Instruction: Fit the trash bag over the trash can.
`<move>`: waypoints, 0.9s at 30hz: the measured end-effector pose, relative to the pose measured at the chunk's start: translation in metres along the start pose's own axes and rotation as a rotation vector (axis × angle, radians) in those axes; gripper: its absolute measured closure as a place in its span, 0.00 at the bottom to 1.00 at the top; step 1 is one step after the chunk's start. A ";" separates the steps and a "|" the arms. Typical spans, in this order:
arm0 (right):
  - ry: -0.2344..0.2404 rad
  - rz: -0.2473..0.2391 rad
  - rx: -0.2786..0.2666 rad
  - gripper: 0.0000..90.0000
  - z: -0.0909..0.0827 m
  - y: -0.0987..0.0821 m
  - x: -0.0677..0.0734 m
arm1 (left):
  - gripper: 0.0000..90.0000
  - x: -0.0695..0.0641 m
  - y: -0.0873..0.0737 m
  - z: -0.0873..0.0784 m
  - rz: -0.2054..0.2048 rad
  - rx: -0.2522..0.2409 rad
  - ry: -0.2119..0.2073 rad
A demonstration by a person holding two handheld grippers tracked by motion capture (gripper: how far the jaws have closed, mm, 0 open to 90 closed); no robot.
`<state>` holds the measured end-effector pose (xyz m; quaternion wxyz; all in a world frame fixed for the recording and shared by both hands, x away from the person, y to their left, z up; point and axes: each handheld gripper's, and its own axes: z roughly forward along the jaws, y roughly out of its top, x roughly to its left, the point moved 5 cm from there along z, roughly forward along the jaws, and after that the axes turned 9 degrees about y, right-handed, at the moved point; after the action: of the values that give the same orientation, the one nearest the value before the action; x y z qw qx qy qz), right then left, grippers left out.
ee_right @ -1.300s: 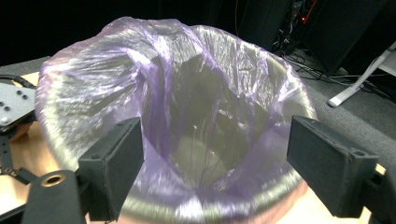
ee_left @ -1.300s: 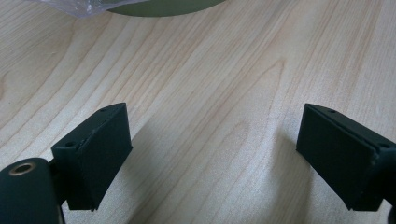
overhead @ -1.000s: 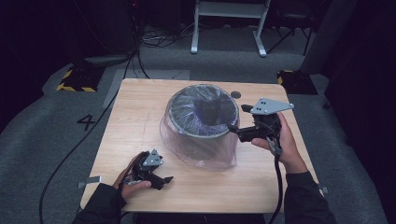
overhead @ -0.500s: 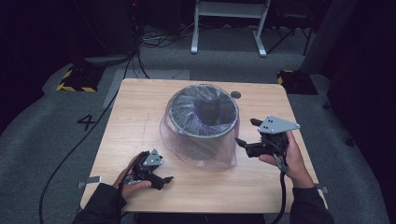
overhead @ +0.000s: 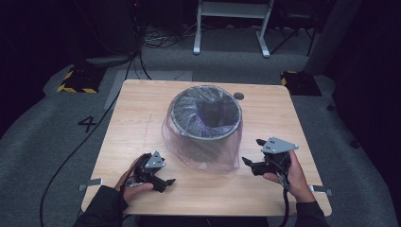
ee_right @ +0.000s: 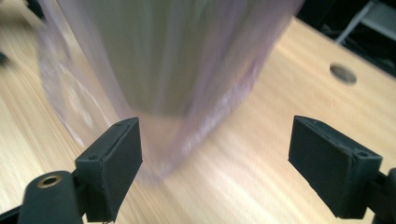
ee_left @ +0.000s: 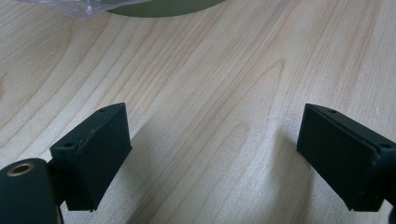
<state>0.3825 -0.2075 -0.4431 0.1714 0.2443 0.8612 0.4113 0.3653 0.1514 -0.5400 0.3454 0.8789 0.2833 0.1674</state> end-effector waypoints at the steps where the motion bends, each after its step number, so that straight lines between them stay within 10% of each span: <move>1: -0.005 0.007 0.015 0.19 0.002 -0.006 -0.001 | 0.10 0.000 0.000 0.000 0.000 0.000 0.000; 13: -0.014 0.056 0.137 0.19 0.013 -0.066 -0.010 | 0.10 0.000 0.000 0.000 0.000 -0.001 0.000; 27: 0.004 0.200 0.131 0.19 0.006 -0.111 -0.014 | 0.11 0.000 0.000 0.000 0.002 -0.001 0.001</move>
<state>0.3659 -0.2714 -0.5330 0.1115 0.3391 0.8578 0.3698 0.3652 0.1513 -0.5400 0.3458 0.8788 0.2825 0.1683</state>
